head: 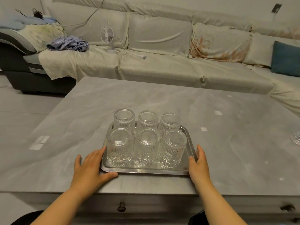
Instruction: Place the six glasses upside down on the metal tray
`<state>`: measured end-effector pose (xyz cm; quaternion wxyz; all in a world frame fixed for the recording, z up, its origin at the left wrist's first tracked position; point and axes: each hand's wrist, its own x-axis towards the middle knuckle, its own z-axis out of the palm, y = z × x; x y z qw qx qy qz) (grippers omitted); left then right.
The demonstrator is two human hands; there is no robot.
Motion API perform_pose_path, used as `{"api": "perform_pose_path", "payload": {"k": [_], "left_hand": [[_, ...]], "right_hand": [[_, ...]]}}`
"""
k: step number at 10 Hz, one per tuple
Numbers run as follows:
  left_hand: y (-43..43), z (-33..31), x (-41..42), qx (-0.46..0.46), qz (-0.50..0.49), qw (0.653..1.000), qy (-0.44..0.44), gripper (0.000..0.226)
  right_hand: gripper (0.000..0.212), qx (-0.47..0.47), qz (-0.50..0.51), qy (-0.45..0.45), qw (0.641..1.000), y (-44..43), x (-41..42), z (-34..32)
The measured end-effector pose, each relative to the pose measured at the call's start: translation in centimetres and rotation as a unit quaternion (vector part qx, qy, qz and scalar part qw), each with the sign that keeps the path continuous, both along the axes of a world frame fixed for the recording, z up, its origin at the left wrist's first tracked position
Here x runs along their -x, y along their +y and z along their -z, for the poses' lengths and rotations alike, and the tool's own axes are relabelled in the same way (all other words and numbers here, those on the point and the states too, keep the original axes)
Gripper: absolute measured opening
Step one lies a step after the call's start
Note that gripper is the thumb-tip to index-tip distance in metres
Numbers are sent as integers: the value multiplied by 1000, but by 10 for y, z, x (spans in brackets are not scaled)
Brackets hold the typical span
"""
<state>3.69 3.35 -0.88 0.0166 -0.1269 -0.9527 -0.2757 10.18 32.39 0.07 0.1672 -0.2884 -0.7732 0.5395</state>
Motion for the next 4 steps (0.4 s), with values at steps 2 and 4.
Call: {"api": "perform_pose_path", "payload": {"k": [2,4], "left_hand": [[0,0,3,4,15,1000,-23,92],[1,-7,3,-12,7,999,-33,98]], "right_hand": [[53,-12,19,-6,1000,2,6,2],[49,-28,12,-9,999,0,3,-2]]}}
